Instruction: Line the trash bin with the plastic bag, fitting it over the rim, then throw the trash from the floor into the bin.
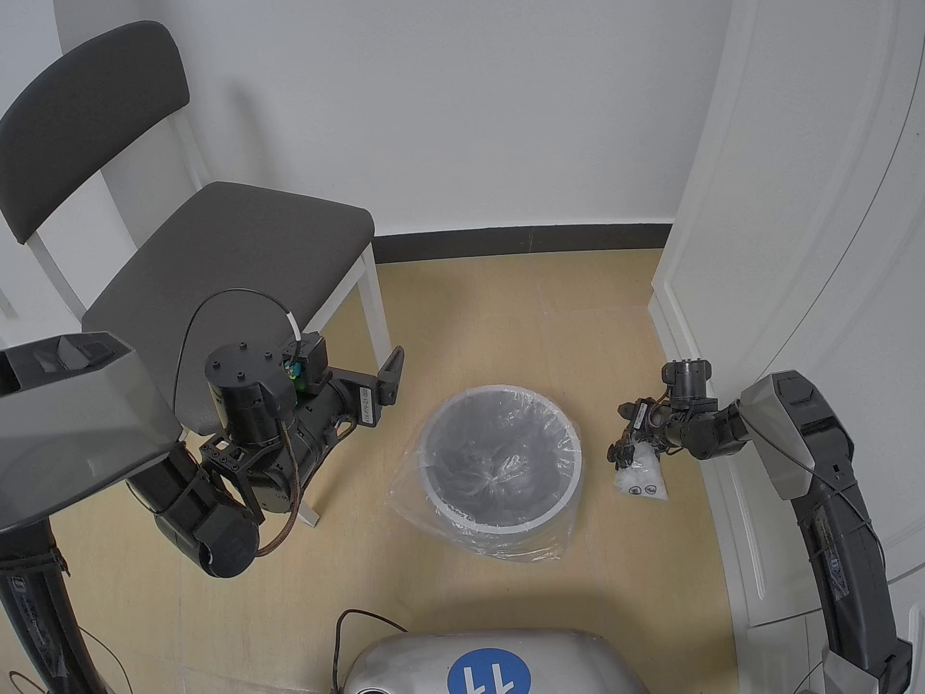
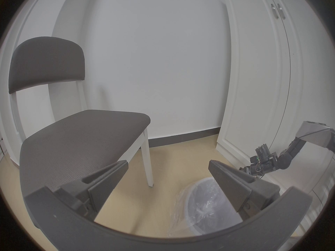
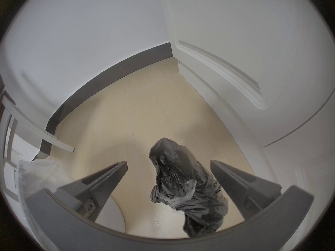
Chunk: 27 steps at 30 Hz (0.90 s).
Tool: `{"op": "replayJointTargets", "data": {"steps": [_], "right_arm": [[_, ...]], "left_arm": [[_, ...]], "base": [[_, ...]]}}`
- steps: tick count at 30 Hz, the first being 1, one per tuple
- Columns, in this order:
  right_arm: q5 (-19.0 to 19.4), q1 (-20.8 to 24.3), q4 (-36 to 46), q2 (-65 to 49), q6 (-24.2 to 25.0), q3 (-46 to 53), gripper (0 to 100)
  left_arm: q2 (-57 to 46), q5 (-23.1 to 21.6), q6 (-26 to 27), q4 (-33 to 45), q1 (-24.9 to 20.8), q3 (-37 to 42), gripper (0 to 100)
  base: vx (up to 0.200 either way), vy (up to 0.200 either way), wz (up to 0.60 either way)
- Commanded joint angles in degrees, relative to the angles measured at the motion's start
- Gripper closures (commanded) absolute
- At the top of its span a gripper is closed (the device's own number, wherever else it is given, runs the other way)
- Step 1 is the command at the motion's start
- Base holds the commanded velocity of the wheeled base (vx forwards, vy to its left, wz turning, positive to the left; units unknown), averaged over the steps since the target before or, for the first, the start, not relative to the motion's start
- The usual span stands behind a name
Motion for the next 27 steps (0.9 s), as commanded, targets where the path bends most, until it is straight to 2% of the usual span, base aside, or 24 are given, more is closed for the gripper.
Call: {"op": "replayJointTargets", "data": {"steps": [1,17,18,27], "right_arm": [[-0.1,0.1,0.0,1.9,0.1,-1.2,0],[-0.6,0.2,-0.1,3.0,-0.5,-1.7,0],[-0.6,0.2,-0.1,3.3,-0.5,-2.1,100],[-1.7,0.2,-0.1,1.2,-0.4,-0.2,100]], "left_arm": [[0.1,0.1,0.0,0.0,0.0,0.0,0],[0.1,0.1,0.0,-0.1,0.0,0.3,0],[0.1,0.1,0.0,-0.1,0.0,0.3,0],[-0.9,0.1,-0.3,-0.2,-0.1,1.2,0]], "base": [[0.000,0.000,0.00],[0.000,0.000,0.00],[0.000,0.000,0.00],[0.000,0.000,0.00]]}}
